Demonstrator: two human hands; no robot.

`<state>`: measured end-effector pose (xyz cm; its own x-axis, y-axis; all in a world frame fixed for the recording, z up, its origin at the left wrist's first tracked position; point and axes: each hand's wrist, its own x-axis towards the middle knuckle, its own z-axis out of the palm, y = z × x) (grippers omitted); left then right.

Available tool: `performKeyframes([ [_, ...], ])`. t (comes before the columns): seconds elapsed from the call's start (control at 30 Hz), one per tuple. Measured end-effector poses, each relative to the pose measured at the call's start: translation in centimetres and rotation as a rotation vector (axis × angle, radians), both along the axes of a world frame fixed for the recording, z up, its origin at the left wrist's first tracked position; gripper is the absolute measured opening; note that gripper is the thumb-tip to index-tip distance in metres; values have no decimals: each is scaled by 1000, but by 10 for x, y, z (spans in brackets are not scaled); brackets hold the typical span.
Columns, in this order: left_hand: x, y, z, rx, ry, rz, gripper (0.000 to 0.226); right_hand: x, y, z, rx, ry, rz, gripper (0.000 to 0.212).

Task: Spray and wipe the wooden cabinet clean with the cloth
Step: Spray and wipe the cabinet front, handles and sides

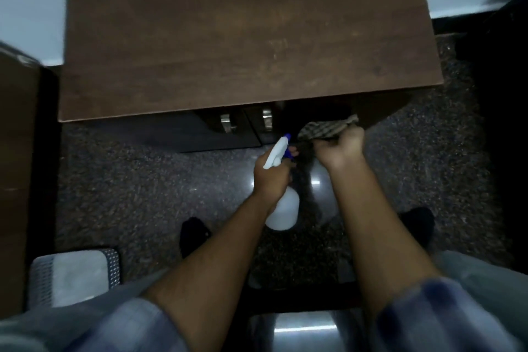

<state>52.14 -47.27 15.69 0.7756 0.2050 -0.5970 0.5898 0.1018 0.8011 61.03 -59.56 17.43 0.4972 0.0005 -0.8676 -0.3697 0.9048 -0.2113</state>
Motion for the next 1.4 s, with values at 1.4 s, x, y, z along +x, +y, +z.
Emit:
performKeyframes([
  [1.4, -91, 207, 108, 175, -142, 666, 40, -40, 289, 148, -135, 3, 211, 45],
])
